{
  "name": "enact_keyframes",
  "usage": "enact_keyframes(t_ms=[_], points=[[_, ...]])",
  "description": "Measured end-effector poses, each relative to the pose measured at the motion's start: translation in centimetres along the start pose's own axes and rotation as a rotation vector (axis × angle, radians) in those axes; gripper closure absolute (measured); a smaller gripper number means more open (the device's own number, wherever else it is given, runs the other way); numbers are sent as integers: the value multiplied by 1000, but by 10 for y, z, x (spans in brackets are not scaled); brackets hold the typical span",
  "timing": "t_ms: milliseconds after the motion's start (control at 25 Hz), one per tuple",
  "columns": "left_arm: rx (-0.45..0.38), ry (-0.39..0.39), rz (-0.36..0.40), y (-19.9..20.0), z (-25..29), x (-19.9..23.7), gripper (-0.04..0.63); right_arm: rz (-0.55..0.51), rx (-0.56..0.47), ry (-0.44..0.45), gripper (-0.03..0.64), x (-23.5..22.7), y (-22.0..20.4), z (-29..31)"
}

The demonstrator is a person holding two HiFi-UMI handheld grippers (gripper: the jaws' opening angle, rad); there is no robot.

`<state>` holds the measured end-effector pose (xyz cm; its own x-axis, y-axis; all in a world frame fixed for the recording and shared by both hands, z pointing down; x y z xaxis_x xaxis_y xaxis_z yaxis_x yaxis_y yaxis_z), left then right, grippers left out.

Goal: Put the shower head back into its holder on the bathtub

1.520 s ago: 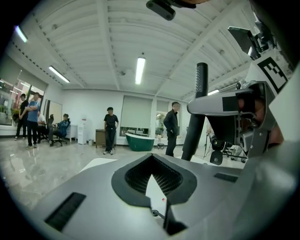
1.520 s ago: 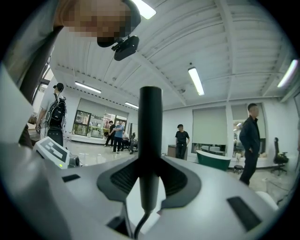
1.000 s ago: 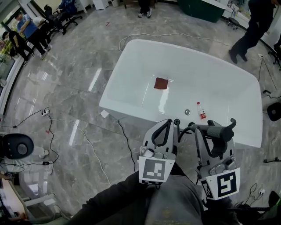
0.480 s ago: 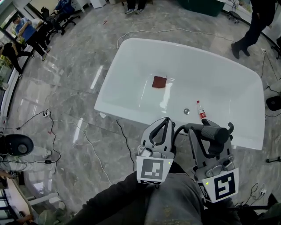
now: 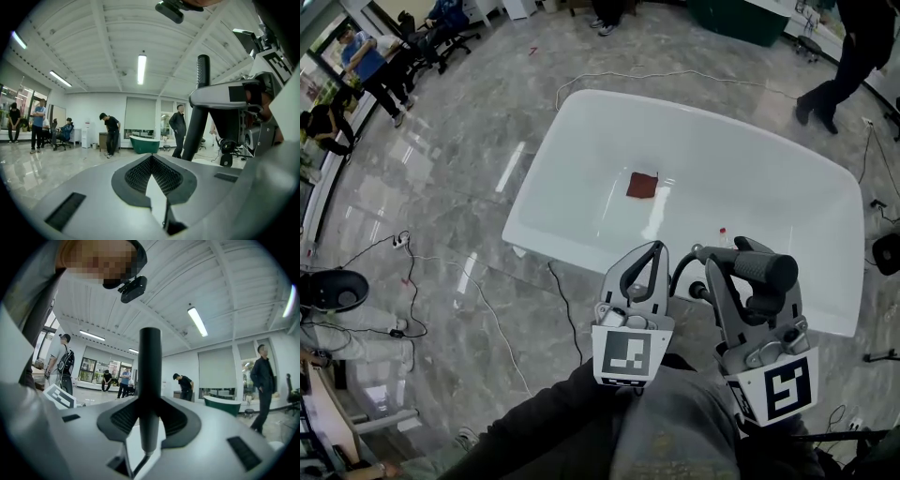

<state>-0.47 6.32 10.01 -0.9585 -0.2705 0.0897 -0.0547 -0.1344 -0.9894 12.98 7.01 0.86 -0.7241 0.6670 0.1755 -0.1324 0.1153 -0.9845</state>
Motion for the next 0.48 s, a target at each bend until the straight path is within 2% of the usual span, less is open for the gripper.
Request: enact_keyframes(t_ms=[240,480], points=[[-37,-65,5,8,13,12,592,-31,-4,-38,474,10,4,10],[-25,-116,-9,14,19,12,592,-24,28,-73,474,9,5,14]])
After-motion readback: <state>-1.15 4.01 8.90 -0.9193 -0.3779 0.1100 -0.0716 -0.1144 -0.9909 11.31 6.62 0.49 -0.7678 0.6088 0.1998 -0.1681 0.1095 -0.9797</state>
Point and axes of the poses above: the fingertips, and each gripper's own axes: z forward along the fingers, x to its left, y out of its top, the point moved 7 cm from there along -z, backward along the fingers, and after that the axes turned 4 degrees about -z, right-handed, at the moved point
